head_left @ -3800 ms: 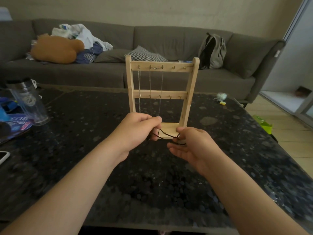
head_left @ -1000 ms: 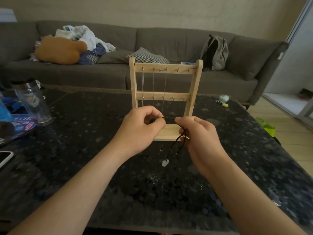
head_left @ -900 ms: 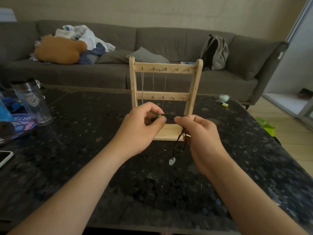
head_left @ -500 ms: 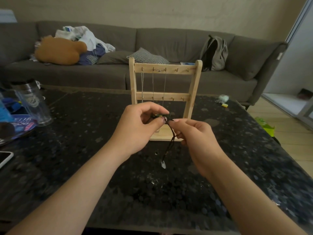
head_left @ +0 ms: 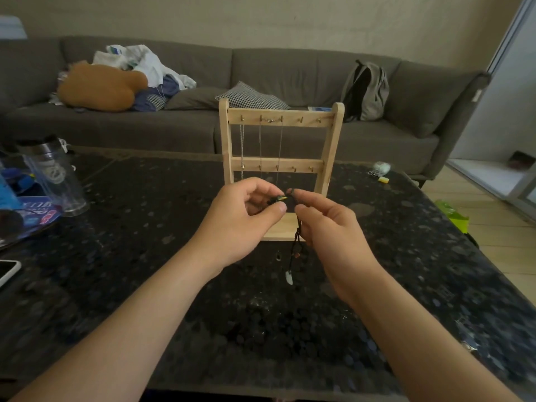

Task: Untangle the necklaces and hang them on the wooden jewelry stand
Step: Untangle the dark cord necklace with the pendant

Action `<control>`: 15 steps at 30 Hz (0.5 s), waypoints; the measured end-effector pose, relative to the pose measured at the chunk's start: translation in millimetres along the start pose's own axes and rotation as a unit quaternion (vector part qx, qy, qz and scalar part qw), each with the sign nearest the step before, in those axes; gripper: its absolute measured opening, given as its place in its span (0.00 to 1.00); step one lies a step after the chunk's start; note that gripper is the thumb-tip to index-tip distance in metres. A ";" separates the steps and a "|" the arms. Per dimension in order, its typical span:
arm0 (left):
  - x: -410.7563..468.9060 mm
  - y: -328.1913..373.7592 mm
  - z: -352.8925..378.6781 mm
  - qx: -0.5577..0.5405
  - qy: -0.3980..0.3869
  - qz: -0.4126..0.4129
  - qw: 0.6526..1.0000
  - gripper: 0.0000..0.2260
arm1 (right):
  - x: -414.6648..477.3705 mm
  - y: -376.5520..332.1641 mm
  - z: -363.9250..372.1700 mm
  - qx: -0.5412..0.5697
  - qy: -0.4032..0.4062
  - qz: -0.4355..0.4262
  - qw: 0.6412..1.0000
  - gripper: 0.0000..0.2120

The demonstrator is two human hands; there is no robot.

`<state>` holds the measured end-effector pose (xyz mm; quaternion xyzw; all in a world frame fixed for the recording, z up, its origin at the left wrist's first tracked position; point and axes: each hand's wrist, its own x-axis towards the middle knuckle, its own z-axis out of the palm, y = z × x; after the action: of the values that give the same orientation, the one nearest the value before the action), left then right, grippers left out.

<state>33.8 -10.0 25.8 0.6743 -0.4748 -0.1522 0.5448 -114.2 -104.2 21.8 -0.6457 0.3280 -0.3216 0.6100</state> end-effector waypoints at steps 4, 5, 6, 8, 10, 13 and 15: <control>-0.4 2.9 -1.4 -0.012 0.003 0.025 1.000 0.11 | -2.4 -5.2 0.8 0.016 -0.012 0.008 1.000 0.11; -0.6 3.4 -1.8 -0.011 0.006 0.024 1.000 0.12 | -3.7 -6.7 0.8 0.011 -0.017 0.009 1.000 0.11; -0.7 4.0 -1.9 -0.007 0.007 0.022 1.000 0.13 | -5.1 -7.5 0.6 0.004 -0.022 0.007 1.000 0.12; -0.5 4.6 -1.8 0.004 0.009 0.024 1.000 0.14 | -7.1 -8.2 0.4 0.000 -0.012 -0.001 1.000 0.15; -0.6 5.0 -1.8 0.009 0.013 0.029 0.999 0.15 | -7.1 -7.5 -0.6 -0.011 0.020 -0.019 1.000 0.14; -1.0 5.0 -0.7 0.007 0.023 0.032 0.999 0.15 | -4.8 -3.5 -2.8 -0.047 0.061 -0.069 0.995 0.06; -1.3 4.6 0.6 0.005 0.033 0.030 0.999 0.14 | -3.7 -1.9 -3.6 -0.039 0.059 -0.096 0.993 0.00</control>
<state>30.5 -9.0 29.3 0.6672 -0.4772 -0.1113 0.5611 -119.2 -103.1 23.9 -0.6770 0.3125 -0.4032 0.5306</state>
